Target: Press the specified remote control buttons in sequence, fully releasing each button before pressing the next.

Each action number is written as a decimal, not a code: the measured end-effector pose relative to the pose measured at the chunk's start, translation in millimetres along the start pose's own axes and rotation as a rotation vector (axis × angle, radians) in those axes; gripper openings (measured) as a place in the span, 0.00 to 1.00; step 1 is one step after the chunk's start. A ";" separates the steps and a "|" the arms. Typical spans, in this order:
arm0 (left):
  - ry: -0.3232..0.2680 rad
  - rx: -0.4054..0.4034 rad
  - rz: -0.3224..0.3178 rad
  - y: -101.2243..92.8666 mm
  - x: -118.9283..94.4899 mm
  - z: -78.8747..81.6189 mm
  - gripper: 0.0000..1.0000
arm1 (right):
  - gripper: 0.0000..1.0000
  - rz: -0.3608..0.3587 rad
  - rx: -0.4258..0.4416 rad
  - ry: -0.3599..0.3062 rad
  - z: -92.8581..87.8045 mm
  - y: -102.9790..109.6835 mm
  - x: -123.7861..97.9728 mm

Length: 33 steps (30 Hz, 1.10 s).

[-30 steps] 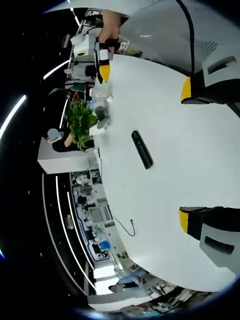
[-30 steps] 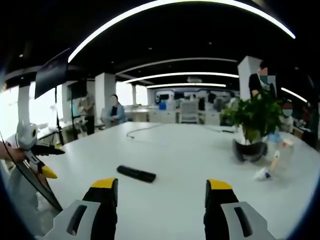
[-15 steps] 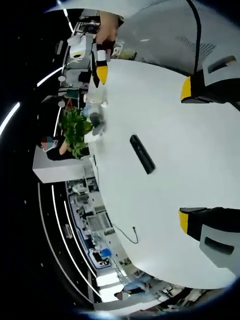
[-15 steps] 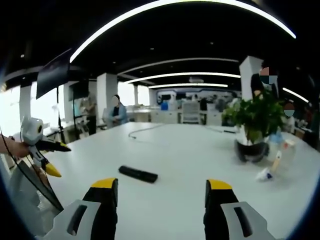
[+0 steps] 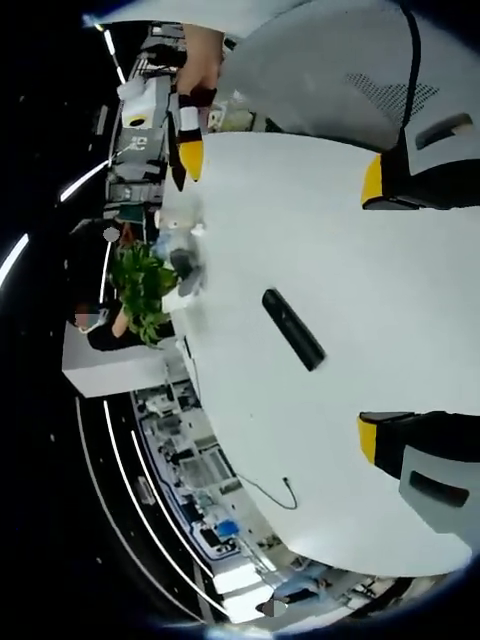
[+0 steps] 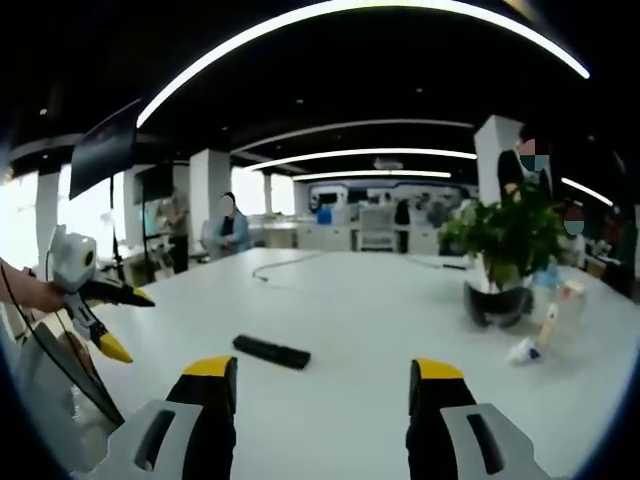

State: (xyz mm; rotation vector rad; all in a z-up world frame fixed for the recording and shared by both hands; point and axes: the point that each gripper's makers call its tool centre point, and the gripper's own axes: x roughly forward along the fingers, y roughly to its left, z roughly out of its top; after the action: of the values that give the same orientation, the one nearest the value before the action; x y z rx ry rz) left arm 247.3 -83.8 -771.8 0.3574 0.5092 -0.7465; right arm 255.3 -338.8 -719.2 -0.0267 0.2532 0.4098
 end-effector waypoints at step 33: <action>0.027 -0.048 -0.101 0.1 47.4 16.3 0.85 | 0.68 -0.012 -0.003 0.010 -1.9 -3.0 0.5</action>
State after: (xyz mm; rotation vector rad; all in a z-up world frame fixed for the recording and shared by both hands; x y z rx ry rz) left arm 281.9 -117.6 -784.8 0.2996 0.5731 -0.8266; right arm 256.5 -341.5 -721.3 -0.0337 0.2625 0.3977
